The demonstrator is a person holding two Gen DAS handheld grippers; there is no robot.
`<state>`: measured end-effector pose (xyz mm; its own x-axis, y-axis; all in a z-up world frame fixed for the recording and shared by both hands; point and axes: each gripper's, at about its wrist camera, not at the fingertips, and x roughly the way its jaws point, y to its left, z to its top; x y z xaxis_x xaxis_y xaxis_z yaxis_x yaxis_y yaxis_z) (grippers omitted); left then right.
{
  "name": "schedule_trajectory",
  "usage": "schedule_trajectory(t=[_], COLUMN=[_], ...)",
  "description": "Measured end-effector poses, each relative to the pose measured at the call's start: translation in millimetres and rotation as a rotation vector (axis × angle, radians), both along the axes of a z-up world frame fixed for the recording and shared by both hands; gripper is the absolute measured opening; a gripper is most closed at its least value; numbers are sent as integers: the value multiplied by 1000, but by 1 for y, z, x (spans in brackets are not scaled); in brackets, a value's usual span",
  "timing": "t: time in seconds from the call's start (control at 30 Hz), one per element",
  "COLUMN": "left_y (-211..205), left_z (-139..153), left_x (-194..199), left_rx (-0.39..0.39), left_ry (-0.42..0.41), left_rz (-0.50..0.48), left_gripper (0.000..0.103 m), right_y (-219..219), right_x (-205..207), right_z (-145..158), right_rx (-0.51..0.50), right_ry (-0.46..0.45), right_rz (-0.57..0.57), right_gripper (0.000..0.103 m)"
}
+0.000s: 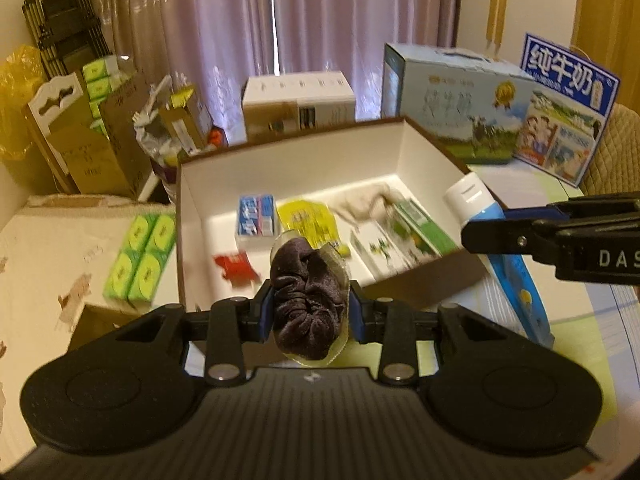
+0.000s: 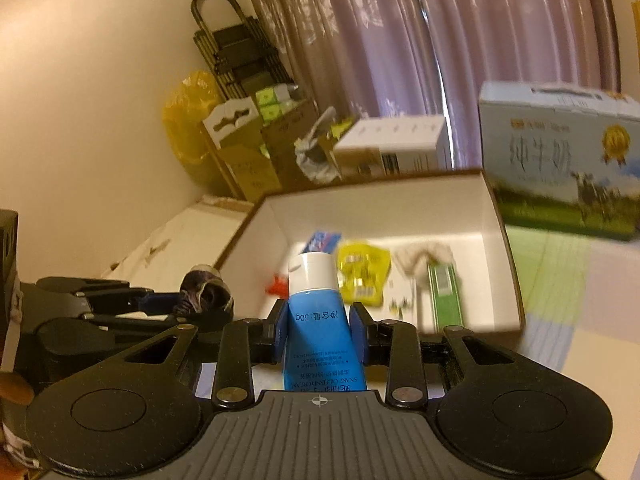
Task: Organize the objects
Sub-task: 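Carry the scrunchie with the left tool while the right tool carries the blue tube over the box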
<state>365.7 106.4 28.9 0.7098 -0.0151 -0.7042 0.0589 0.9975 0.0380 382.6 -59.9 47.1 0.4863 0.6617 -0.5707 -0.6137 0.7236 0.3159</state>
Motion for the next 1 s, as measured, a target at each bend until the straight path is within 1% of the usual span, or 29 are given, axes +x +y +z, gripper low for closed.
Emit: schedule_trajectory(t=[0.2, 0.4, 0.5, 0.77, 1.0], left_y=[8, 10, 10, 13, 12], left_z=[6, -1, -8, -34, -56], left_x=[37, 80, 100, 143, 176], left_rx=[16, 28, 32, 25, 16], left_ry=[-12, 14, 31, 93, 144], left_rz=[-3, -15, -24, -35, -50], left_gripper=[32, 32, 32, 32, 32], right_y=[24, 45, 54, 63, 69], right_x=[42, 83, 104, 142, 165], right_z=[3, -3, -12, -40, -59], right_rx=[-8, -25, -47, -104, -136], right_ry=[-1, 13, 30, 79, 111], right_rz=[-24, -59, -71, -106, -131], right_gripper=[30, 30, 30, 30, 30])
